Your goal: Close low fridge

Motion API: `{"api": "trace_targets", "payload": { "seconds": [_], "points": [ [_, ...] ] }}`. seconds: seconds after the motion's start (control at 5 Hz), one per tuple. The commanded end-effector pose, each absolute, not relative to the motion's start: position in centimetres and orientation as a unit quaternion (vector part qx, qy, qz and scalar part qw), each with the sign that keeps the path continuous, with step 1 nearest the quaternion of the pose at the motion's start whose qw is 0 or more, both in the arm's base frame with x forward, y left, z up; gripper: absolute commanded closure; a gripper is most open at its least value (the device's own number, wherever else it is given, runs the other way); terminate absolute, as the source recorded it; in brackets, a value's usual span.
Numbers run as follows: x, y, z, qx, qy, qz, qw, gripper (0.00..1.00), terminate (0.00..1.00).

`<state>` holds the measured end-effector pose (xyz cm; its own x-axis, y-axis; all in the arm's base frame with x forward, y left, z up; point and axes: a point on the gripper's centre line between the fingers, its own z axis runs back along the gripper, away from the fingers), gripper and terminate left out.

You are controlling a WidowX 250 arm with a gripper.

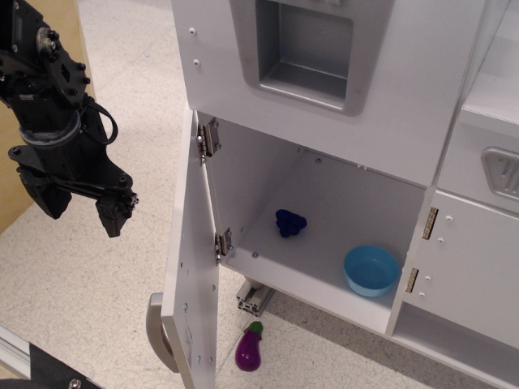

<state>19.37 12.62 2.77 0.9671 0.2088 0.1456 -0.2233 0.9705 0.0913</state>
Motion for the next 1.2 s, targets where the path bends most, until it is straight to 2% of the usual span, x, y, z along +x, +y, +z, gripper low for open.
{"api": "trace_targets", "payload": {
  "seconds": [0.0, 0.2, 0.6, 1.0],
  "points": [
    [19.4, 12.6, 2.8, 0.054, -0.068, 0.109, 0.990, 0.00, 0.00],
    [21.5, 10.8, 0.0, 0.040, -0.070, 0.135, 0.988, 0.00, 0.00],
    [23.6, 8.4, -2.4, 0.042, -0.093, 0.164, 0.981, 0.00, 0.00],
    [25.2, 3.9, -0.8, -0.015, -0.108, 0.163, 0.981, 0.00, 0.00]
  ]
}}
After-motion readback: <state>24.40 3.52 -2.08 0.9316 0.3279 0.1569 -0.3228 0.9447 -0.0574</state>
